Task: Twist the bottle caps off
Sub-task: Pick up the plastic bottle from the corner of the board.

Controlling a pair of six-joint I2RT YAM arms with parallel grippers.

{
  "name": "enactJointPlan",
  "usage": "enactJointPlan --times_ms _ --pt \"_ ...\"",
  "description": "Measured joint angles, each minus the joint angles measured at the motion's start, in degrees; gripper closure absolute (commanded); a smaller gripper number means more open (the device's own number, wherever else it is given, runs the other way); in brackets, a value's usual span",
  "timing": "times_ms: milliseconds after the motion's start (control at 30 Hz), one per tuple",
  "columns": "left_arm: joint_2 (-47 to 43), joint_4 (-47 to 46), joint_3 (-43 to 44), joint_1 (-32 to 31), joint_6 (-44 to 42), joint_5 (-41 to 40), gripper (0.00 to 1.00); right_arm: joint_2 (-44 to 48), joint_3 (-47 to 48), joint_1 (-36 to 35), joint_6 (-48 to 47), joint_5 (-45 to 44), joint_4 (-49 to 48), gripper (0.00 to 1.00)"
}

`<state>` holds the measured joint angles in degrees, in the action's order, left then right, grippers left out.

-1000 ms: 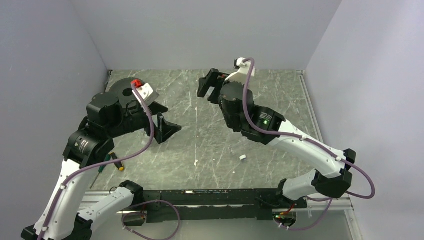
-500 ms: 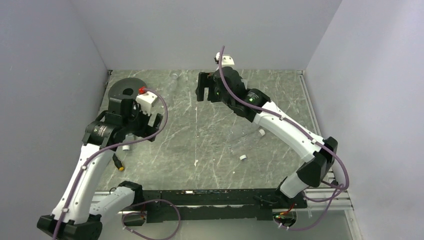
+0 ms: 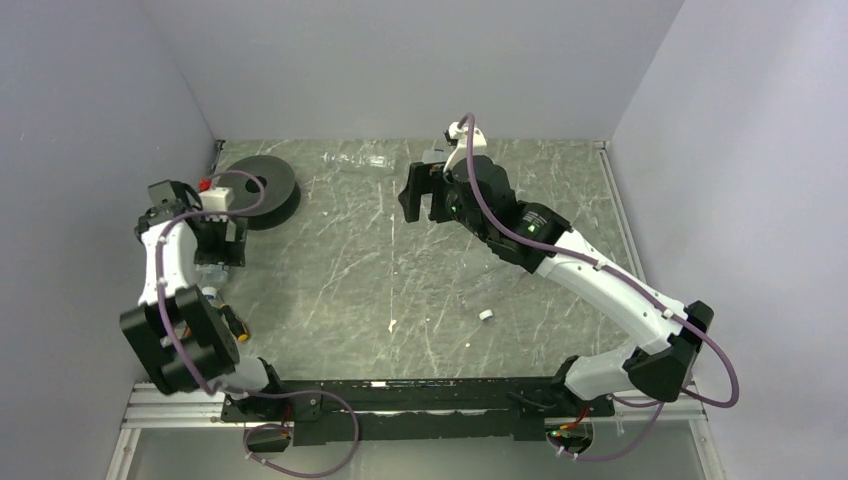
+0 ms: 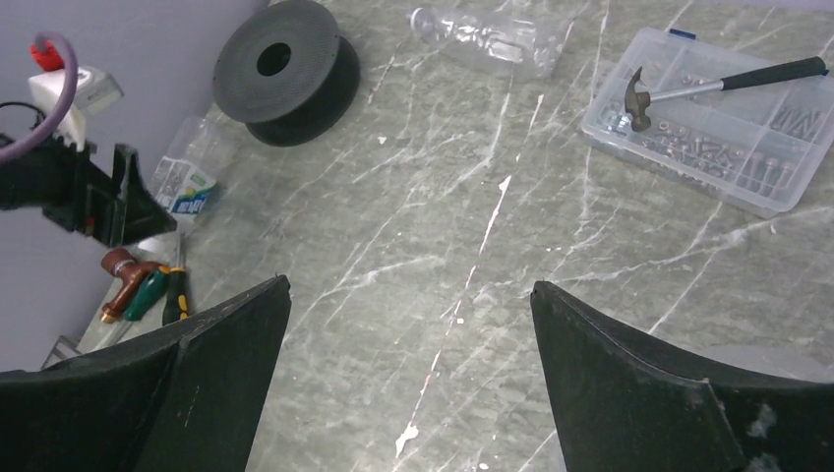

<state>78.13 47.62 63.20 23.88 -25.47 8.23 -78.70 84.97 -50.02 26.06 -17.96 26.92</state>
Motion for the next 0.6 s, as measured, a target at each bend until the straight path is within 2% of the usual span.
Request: enactJointPlan --times_ms 167,433,600 --pt "9.9 -3.7 2.6 5.7 -1.1 3.7 0.01 2.2 -3.2 -0.4 -0.6 0.0 -1.7 0.04" --pt "15.6 -9.7 2.4 5.7 -2.3 5.2 0.0 3.0 -5.8 -1.1 -1.1 0.0 -3.7 0.05" --pt "17.0 -11.8 -0.9 5.7 -3.7 7.1 0.02 3.1 -6.7 -1.2 -1.1 0.0 -3.9 0.05"
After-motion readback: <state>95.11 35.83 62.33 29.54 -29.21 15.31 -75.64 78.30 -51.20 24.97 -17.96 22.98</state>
